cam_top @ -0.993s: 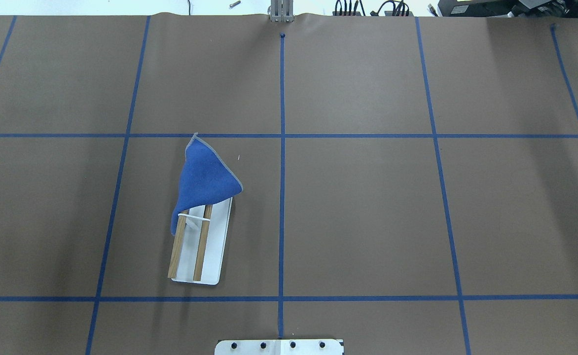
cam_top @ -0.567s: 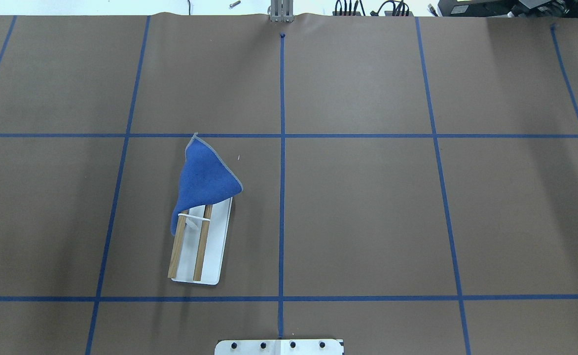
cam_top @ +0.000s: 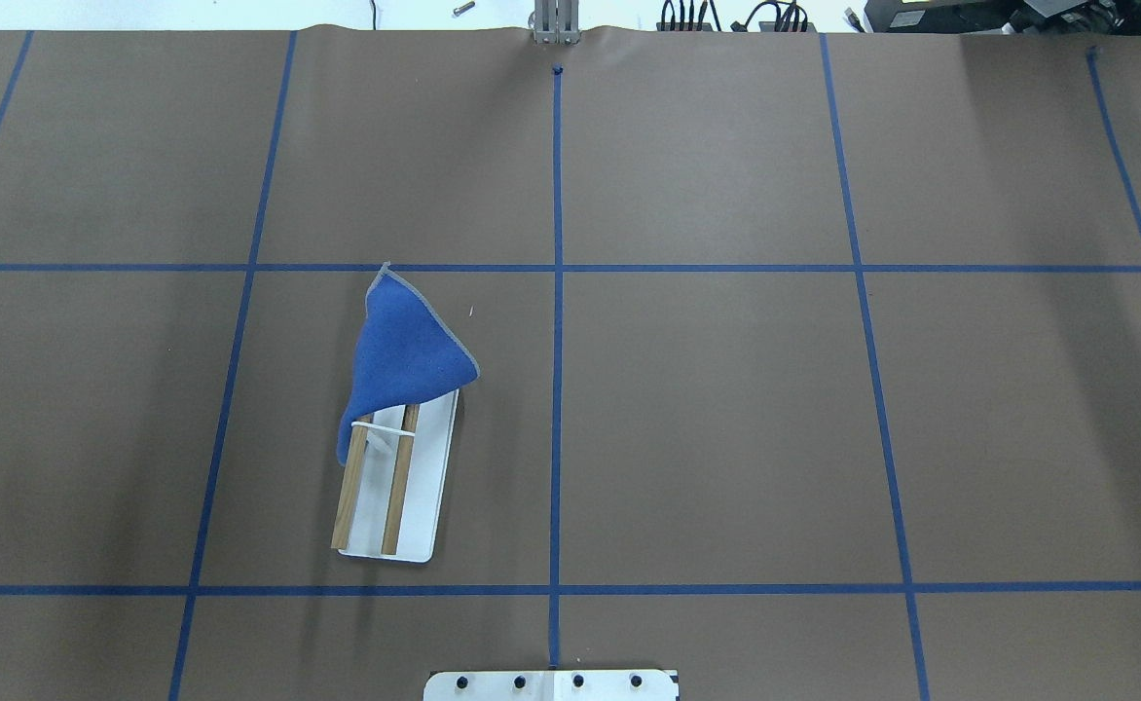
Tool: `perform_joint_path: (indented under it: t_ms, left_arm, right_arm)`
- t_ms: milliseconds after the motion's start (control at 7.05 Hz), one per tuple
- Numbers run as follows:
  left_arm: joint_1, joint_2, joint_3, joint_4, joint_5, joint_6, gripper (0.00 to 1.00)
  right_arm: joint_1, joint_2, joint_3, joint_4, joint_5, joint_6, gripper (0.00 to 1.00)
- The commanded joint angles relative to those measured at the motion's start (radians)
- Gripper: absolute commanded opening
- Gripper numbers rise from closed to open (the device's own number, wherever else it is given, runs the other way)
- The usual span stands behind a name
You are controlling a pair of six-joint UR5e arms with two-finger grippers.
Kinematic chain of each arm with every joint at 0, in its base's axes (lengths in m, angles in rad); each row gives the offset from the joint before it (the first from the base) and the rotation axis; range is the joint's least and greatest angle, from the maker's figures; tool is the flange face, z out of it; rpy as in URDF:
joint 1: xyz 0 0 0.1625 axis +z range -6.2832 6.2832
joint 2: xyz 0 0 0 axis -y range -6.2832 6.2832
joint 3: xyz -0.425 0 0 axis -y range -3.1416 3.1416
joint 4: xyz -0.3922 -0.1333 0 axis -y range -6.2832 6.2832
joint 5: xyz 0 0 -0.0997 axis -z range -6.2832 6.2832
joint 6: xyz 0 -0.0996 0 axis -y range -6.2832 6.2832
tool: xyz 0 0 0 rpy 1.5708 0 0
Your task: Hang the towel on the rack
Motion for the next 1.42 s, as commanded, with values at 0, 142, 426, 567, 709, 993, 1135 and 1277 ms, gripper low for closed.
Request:
perform_joint_path:
  t_ms: [0, 142, 426, 567, 709, 993, 1135, 1277]
  left_arm:
    - [0.0, 0.0, -0.002, 0.0, 0.0, 0.0, 0.98]
    - [0.002, 0.0, -0.004, 0.0, 0.0, -0.002, 0.98]
    - [0.0, 0.0, -0.001, 0.002, 0.0, -0.002, 0.98]
    - [0.002, 0.002, 0.001, 0.002, 0.0, -0.002, 0.98]
    - [0.003, 0.012, -0.005, 0.0, -0.002, -0.002, 0.98]
    - [0.003, 0.014, -0.002, 0.0, 0.0, -0.002, 0.98]
    - [0.003, 0.014, -0.002, 0.0, 0.0, -0.002, 0.98]
    - [0.003, 0.014, -0.002, -0.002, 0.0, -0.002, 0.98]
  right_arm:
    - [-0.001, 0.0, 0.003, 0.0, 0.016, -0.001, 1.0]
    - [-0.001, 0.0, 0.005, 0.0, 0.016, -0.001, 1.0]
    - [-0.001, 0.0, 0.005, 0.0, 0.018, -0.001, 1.0]
    - [-0.001, 0.0, 0.005, 0.0, 0.018, -0.001, 1.0]
    - [-0.001, 0.0, 0.005, 0.0, 0.018, -0.001, 1.0]
    - [-0.001, 0.0, 0.005, 0.0, 0.018, -0.001, 1.0]
    - [-0.003, 0.0, 0.005, 0.002, 0.018, -0.001, 1.0]
    - [-0.003, 0.0, 0.005, 0.002, 0.018, -0.001, 1.0]
